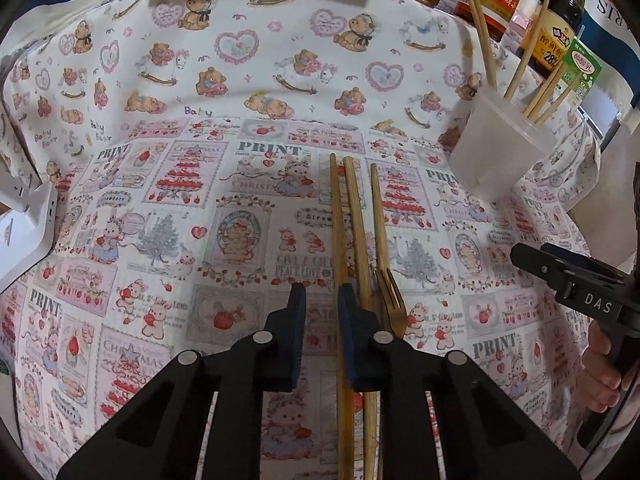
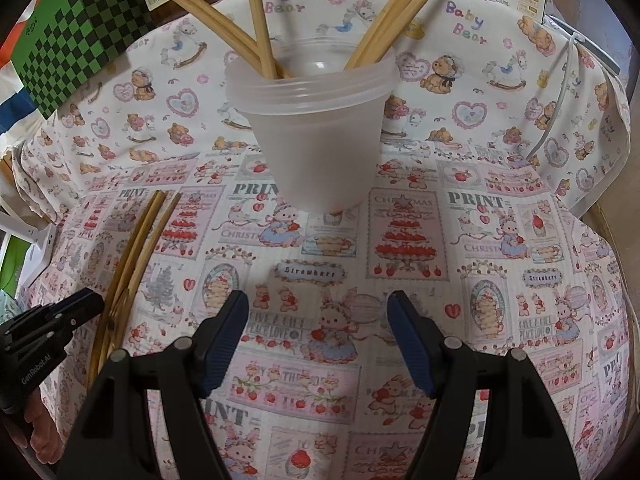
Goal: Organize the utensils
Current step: 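Close the left gripper on one loose bamboo chopstick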
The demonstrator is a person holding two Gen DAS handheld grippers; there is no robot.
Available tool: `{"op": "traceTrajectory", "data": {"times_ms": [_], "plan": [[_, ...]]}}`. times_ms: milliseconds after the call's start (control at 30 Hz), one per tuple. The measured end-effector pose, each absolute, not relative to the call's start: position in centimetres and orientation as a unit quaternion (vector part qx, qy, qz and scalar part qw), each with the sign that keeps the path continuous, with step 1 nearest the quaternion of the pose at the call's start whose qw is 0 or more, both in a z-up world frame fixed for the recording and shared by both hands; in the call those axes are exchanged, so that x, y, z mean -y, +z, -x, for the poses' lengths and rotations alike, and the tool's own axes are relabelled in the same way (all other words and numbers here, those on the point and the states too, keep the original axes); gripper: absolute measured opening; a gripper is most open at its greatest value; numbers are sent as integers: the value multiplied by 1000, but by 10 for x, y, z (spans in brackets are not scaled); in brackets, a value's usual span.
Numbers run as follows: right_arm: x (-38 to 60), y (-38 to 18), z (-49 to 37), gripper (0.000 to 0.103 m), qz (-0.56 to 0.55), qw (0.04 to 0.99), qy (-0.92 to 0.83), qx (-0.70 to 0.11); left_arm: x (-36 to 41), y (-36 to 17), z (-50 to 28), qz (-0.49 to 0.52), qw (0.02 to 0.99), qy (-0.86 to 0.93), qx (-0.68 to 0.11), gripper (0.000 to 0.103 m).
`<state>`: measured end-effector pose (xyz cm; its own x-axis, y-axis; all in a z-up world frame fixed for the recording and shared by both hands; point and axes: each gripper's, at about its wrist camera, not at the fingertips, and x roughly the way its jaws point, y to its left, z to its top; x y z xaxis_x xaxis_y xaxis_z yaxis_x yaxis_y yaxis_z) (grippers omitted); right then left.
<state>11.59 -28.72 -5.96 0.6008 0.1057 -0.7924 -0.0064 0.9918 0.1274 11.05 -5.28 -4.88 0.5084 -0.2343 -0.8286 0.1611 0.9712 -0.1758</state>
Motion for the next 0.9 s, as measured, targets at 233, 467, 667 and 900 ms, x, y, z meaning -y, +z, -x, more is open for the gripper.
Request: {"op": "traceTrajectory", "data": {"times_ms": [233, 467, 667, 900], "plan": [[288, -61, -117, 70, -53, 893, 28, -447, 68, -52, -111, 15, 867, -125, -482, 17], [289, -60, -116, 70, -53, 893, 28, -445, 80, -54, -107, -38, 874, -106, -473, 17], [289, -59, -115, 70, -53, 894, 28, -444, 74, -54, -109, -30, 874, -102, -474, 6], [289, -59, -115, 70, -54, 894, 28, -444, 56, -52, -112, 30, 874, -102, -473, 6]]}}
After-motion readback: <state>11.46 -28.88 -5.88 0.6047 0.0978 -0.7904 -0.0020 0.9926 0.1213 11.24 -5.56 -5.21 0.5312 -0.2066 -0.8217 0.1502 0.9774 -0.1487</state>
